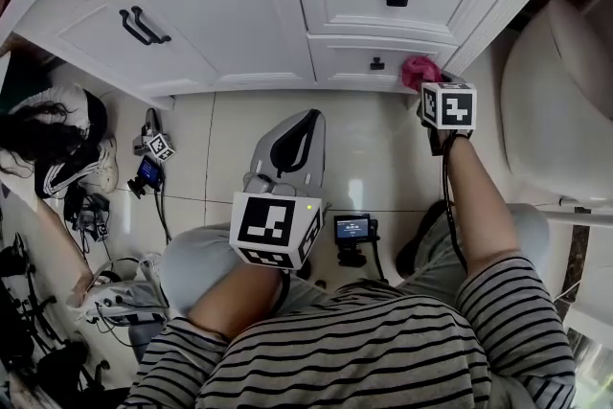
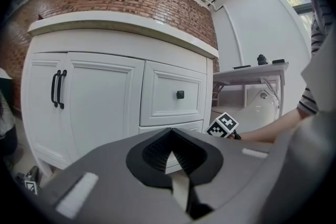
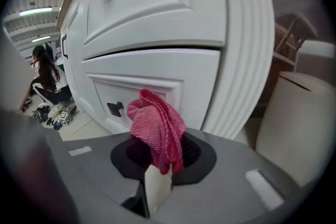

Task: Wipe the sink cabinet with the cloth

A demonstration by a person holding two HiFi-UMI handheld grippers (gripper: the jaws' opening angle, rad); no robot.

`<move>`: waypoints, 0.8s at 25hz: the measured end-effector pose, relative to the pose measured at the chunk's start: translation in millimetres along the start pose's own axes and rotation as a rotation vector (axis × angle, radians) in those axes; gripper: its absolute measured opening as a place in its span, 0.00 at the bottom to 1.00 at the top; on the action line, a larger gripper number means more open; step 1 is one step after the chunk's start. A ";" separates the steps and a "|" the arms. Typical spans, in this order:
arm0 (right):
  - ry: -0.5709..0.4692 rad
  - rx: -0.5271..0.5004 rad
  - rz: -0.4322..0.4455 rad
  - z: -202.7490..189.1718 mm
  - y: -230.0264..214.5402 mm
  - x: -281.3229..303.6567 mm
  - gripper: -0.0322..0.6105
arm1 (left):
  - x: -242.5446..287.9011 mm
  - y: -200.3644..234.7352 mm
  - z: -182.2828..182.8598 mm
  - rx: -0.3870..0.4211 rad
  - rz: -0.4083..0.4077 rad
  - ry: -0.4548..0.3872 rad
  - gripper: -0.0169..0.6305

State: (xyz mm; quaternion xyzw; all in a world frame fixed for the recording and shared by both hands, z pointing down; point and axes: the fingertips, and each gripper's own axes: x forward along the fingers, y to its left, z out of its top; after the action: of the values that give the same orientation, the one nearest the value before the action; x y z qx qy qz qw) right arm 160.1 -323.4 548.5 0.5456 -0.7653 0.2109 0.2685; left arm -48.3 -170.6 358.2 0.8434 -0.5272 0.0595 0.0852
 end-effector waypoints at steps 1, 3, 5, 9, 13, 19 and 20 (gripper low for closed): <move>0.007 0.022 -0.022 -3.1 -6.3 -3.7 0.16 | -1.6 1.2 1.3 -0.006 0.001 -0.004 0.03; 0.023 0.061 -0.090 -10.6 -16.9 -11.2 0.16 | -5.6 4.4 5.0 -0.017 0.007 -0.015 0.03; 0.030 0.109 -0.140 -19.4 -18.0 -15.0 0.16 | -10.3 7.8 8.1 -0.029 0.013 -0.027 0.03; -0.003 0.052 0.022 -20.8 53.3 9.3 0.16 | -18.2 14.8 9.9 -0.059 0.018 -0.038 0.03; -0.039 -0.104 0.236 -11.8 153.8 44.6 0.16 | -19.9 18.0 9.6 -0.070 0.020 -0.023 0.03; 0.001 -0.220 0.238 -11.9 190.7 83.2 0.16 | -19.2 23.4 -2.8 -0.073 0.031 -0.006 0.03; 0.015 -0.211 0.210 -16.5 176.0 84.0 0.16 | -19.2 24.9 -2.0 -0.073 0.032 -0.009 0.03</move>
State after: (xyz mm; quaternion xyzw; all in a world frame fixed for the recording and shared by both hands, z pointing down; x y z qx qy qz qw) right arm -25.7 -318.2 609.8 0.4296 -0.8341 0.1602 0.3067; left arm -79.1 -164.0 358.5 0.8313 -0.5430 0.0380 0.1124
